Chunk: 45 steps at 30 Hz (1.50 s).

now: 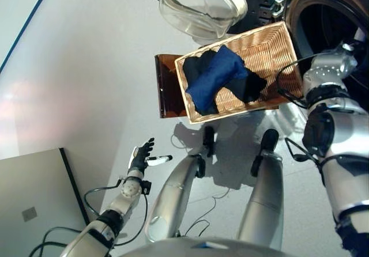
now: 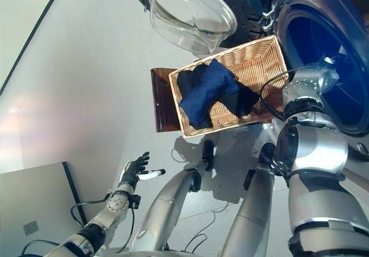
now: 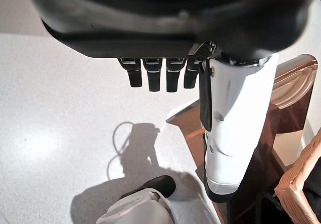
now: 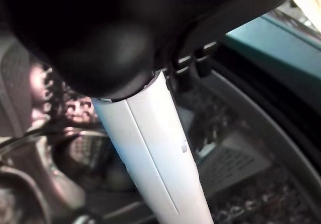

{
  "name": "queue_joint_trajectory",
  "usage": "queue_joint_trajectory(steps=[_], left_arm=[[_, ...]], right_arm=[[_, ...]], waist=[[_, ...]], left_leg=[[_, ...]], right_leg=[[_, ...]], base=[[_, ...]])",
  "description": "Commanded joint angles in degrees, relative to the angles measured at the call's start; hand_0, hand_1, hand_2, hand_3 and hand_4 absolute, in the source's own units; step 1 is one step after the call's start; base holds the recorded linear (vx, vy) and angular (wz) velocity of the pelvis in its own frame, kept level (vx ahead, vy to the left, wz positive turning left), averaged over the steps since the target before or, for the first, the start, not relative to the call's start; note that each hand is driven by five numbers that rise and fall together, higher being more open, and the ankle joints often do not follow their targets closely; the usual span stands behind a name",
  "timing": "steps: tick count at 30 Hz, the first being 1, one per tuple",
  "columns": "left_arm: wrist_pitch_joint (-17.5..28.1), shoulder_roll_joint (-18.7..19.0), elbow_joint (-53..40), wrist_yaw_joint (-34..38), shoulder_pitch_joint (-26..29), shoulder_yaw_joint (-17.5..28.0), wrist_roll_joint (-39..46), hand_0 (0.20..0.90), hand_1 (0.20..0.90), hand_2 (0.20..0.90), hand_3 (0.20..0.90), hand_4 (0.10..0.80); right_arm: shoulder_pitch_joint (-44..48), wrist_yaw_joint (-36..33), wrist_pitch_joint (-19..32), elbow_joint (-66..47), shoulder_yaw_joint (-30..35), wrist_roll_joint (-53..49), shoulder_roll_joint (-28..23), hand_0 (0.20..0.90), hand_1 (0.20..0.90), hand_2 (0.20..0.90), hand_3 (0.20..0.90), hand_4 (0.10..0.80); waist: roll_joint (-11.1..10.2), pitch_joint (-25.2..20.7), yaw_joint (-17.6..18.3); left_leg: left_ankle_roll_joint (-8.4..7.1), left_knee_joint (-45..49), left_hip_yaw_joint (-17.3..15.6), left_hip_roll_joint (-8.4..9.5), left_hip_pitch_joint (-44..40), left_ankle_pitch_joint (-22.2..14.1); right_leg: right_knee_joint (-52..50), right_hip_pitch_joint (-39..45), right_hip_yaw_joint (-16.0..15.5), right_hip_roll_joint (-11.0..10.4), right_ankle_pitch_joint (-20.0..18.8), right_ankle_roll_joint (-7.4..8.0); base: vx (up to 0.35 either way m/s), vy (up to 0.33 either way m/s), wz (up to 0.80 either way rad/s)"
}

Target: Pick up the clothes and place them into the washing machine

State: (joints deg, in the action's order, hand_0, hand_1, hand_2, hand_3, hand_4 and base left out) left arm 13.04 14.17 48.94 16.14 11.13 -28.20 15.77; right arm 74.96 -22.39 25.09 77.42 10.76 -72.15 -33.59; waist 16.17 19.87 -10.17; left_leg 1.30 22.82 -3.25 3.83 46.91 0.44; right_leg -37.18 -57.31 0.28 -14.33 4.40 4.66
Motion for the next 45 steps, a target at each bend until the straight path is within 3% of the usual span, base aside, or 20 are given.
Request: queue_joint_trajectory(steps=[1, 8, 11, 13, 14, 18, 27, 32, 35, 44, 45], left_arm=[[1.5, 2.0, 3.5, 1.0, -1.9, 0.8, 2.0, 0.900, 0.900, 0.900, 0.900, 0.800], [1.5, 2.2, 3.1, 0.9, -1.8, 0.9, 1.8, 0.900, 0.900, 0.900, 0.900, 0.800], [1.3, 1.4, 4.8, 0.7, -1.5, 0.9, 1.6, 0.900, 0.900, 0.900, 0.900, 0.800], [1.2, 0.6, 5.7, 0.5, -1.1, 0.9, 1.8, 0.900, 0.900, 0.900, 0.900, 0.800], [1.3, 0.2, 6.0, 0.5, -0.7, 0.6, 1.7, 0.900, 0.900, 0.900, 0.900, 0.800], [1.4, -0.5, 6.5, 0.4, -0.5, 0.6, 1.8, 0.900, 0.900, 0.900, 0.900, 0.800], [0.6, -2.6, 11.3, 0.1, 0.0, 1.4, 1.0, 0.900, 0.900, 0.900, 0.900, 0.800], [0.2, -2.8, 14.2, -0.9, -1.1, 2.9, -0.8, 0.900, 0.900, 0.900, 0.900, 0.800], [0.2, -2.2, 15.0, -0.9, -2.2, 4.5, -2.9, 0.900, 0.900, 0.900, 0.900, 0.800], [0.2, -1.3, 17.9, -0.3, -2.4, 8.3, -5.9, 0.900, 0.900, 0.900, 0.900, 0.800], [0.3, -1.0, 18.7, -0.3, -3.0, 9.3, -7.0, 0.900, 0.900, 0.900, 0.900, 0.800]], right_arm=[[-2.3, 2.0, 4.9, -9.2, -5.4, 3.1, -6.8, 0.900, 0.900, 0.900, 0.900, 0.800], [-2.4, 2.3, 3.5, -7.0, -6.7, 4.2, -7.8, 0.900, 0.900, 0.900, 0.900, 0.800], [-5.4, 3.5, 1.2, -3.5, -6.4, 4.7, -3.3, 0.900, 0.900, 0.900, 0.900, 0.800], [-7.8, 4.1, 0.9, -3.2, -5.6, 4.3, 0.2, 0.900, 0.900, 0.900, 0.900, 0.800], [-9.7, 4.7, 0.9, -3.3, -4.9, 3.4, 3.8, 0.900, 0.900, 0.900, 0.900, 0.800], [-13.6, 5.5, 1.1, -5.2, -4.0, 2.7, 8.6, 0.900, 0.900, 0.900, 0.900, 0.800], [-24.0, 6.6, -0.6, -4.5, -2.0, 2.9, 14.0, 0.900, 0.900, 0.900, 0.900, 0.800], [-30.0, 5.2, -5.9, -2.3, -8.5, 16.3, 14.0, 0.900, 0.900, 0.900, 0.900, 0.800], [-33.6, 3.4, -10.7, -2.4, -16.4, 33.8, 13.6, 0.900, 0.900, 0.900, 0.900, 0.800], [-38.0, 3.2, -15.1, -9.4, -30.6, 57.1, 14.3, 0.900, 0.900, 0.900, 0.900, 0.800], [-38.9, 3.0, -15.8, -11.4, -34.4, 64.0, 13.7, 0.900, 0.900, 0.900, 0.900, 0.800]], waist=[[0.4, -4.4, 0.0], [0.3, -4.5, -0.2], [0.5, -4.1, 0.0], [0.4, -4.6, 0.1], [0.5, -4.2, 0.2], [0.2, -4.0, 0.8], [-2.7, -4.6, 2.9], [-6.0, -5.4, 4.2], [-8.8, -6.3, 4.6], [-12.9, -7.3, 5.8], [-13.8, -7.5, 5.7]], left_leg=[[-4.42, -1.2, 3.1, -2.00, -0.9, -4.7], [-4.34, -2.9, 2.8, -1.64, -1.8, -3.7], [-3.81, -3.5, 2.2, -1.69, -1.8, -2.4], [-3.86, -4.2, 2.5, -1.62, -3.0, -3.5], [-3.61, -4.9, 1.8, -1.77, -3.0, -1.8], [-3.63, -6.0, 1.8, -1.83, -4.5, -1.4], [-3.70, -8.8, 1.6, -1.72, -10.4, -1.5], [-3.71, -12.2, 1.5, -1.82, -16.5, -1.0], [-3.74, -14.9, 1.3, -1.75, -20.7, -0.4], [-3.69, -16.5, 1.7, -1.54, -24.5, 0.0], [-3.63, -16.9, 1.8, -1.56, -25.1, 0.1]], right_leg=[[2.5, 7.0, -2.9, 2.7, 6.5, -0.61], [3.9, 7.6, -2.4, 2.6, 5.5, -0.44], [5.5, 7.7, -2.7, 2.7, 3.1, -0.67], [6.5, 8.9, -2.3, 2.8, 3.9, -0.31], [7.9, 9.1, -2.9, 2.7, 1.9, -0.46], [9.7, 10.8, -3.2, 2.8, 1.0, -0.33], [16.1, 18.3, -4.2, 2.8, -1.8, 0.21], [22.3, 25.5, -4.7, 2.9, -4.4, 0.90], [27.0, 30.5, -5.2, 2.5, -6.7, 1.55], [32.8, 36.1, -5.9, 2.1, -10.1, 2.32], [33.9, 36.6, -6.0, 2.1, -10.8, 2.58]], base=[[0.000, 0.000, 0.00], [0.000, 0.005, 0.00], [-0.056, 0.041, 0.02], [0.008, 0.020, -0.04], [0.011, 0.037, -0.15], [-0.018, 0.027, -0.15], [0.046, 0.027, -0.03], [0.083, 0.010, -0.11], [0.096, -0.006, -0.15], [0.044, -0.012, 0.00], [0.000, 0.000, 0.00]])
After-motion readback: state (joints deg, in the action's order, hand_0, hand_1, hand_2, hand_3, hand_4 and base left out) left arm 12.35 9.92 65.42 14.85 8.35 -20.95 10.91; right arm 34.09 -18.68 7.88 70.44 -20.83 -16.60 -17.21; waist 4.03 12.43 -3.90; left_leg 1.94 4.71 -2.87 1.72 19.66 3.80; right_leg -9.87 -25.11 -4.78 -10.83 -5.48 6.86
